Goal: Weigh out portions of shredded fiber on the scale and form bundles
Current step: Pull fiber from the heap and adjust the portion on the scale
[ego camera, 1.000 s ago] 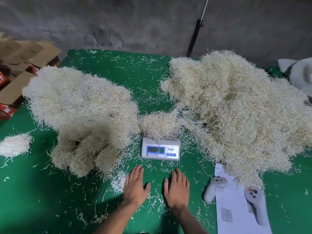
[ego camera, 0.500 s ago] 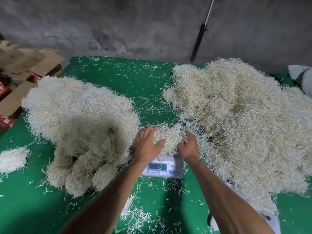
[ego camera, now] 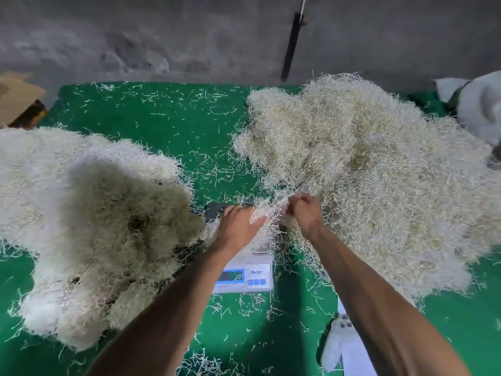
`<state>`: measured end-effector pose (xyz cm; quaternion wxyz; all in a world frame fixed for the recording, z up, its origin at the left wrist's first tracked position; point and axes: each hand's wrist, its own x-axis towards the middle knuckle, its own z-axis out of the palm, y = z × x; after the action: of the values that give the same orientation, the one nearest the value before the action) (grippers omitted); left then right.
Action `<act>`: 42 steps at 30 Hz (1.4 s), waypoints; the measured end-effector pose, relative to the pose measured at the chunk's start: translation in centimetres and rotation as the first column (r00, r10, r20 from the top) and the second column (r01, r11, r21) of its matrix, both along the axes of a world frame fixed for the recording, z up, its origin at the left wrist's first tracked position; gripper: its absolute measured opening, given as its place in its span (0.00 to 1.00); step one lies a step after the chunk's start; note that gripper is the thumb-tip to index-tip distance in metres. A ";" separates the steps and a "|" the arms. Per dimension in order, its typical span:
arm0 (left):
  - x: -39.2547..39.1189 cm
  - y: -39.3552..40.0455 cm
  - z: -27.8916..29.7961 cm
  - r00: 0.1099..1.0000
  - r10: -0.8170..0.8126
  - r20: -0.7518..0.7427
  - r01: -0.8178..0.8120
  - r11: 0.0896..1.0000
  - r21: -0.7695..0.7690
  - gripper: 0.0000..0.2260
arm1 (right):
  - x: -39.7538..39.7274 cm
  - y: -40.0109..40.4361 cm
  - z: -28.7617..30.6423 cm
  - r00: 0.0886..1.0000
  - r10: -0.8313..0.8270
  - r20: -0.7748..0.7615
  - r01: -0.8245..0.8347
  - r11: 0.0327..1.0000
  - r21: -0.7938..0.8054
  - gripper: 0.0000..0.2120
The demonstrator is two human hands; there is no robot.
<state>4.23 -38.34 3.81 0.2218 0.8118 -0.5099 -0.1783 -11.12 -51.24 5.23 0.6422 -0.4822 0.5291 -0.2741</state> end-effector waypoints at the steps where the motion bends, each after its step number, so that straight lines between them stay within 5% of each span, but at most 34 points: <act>1: -0.3 -0.1 0.2 0.999 0.010 -0.044 -0.010 1.000 -0.007 0.28 | 0.2 -0.4 0.2 0.996 -0.080 0.050 0.076 0.994 0.079 0.07; 4: -0.6 0.5 0.5 0.998 -0.007 -0.064 0.008 1.000 0.023 0.27 | 0.1 -2.1 0.5 0.967 -0.231 0.105 0.206 0.957 0.207 0.12; 10: 1.0 2.9 0.3 0.999 -0.013 0.038 0.013 1.000 0.009 0.19 | -1.7 -7.2 3.1 0.907 -0.374 0.194 0.356 0.927 0.120 0.14; 14: 1.1 2.4 1.1 0.996 0.003 0.088 0.003 0.998 -0.061 0.17 | -1.3 -8.0 5.1 0.803 -0.524 0.285 0.538 0.842 0.036 0.11; 17: 1.3 2.3 1.1 0.988 0.052 0.148 -0.039 0.995 -0.089 0.14 | -1.7 -8.2 5.2 0.817 -0.564 0.125 0.577 0.788 -0.217 0.10; 19: 1.5 2.3 0.9 0.983 0.112 0.144 -0.099 0.990 -0.098 0.13 | -2.3 -8.0 4.6 0.882 -0.469 -0.051 0.394 0.792 -0.466 0.11; 21: 1.3 2.1 0.9 0.984 0.148 0.103 -0.134 0.982 -0.131 0.12 | -2.7 -7.3 3.4 0.936 -0.192 -0.296 -0.019 0.810 -0.587 0.14; 22: 1.2 2.0 1.0 0.985 0.153 0.080 -0.138 0.977 -0.163 0.11 | -2.8 -6.9 2.8 0.891 -0.047 -0.452 -0.251 0.778 -0.576 0.16; 24: 0.8 1.5 1.3 0.988 0.152 0.029 -0.142 0.967 -0.213 0.11 | -2.9 -6.0 1.8 0.651 0.109 -0.751 -0.619 0.648 -0.443 0.19; 26: 0.8 1.0 1.5 0.992 0.124 -0.038 -0.129 0.966 -0.224 0.11 | -2.5 -4.9 1.3 0.412 0.010 -0.911 -0.782 0.516 -0.349 0.17; 27: 0.8 0.9 1.6 0.992 0.106 -0.066 -0.118 0.968 -0.222 0.14 | -2.1 -4.4 1.3 0.383 -0.084 -0.920 -0.810 0.449 -0.378 0.14; 30: 0.8 0.7 1.8 0.993 0.067 -0.096 -0.088 0.968 -0.236 0.20 | -0.4 -2.7 1.4 0.540 -0.081 -0.838 -0.763 0.373 -0.528 0.10; 33: 0.8 0.7 1.9 0.995 0.035 -0.092 -0.057 0.969 -0.240 0.19 | 1.7 -0.3 2.0 0.762 0.416 -0.496 -0.618 0.694 -0.369 0.17; 35: 0.8 0.8 1.8 0.996 0.018 -0.091 -0.038 0.972 -0.231 0.19 | 2.3 0.9 2.1 0.788 0.547 -0.283 -0.607 0.767 -0.208 0.16; 42: 1.1 0.8 0.9 1.000 -0.003 0.008 0.004 0.983 -0.185 0.15 | 3.1 -0.1 2.2 0.943 0.315 -0.110 -0.326 0.940 -0.101 0.10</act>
<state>5.29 -37.56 4.66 0.2940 0.7875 -0.5264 -0.1276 -8.07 -51.32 7.44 0.6236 -0.6110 0.4556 -0.1740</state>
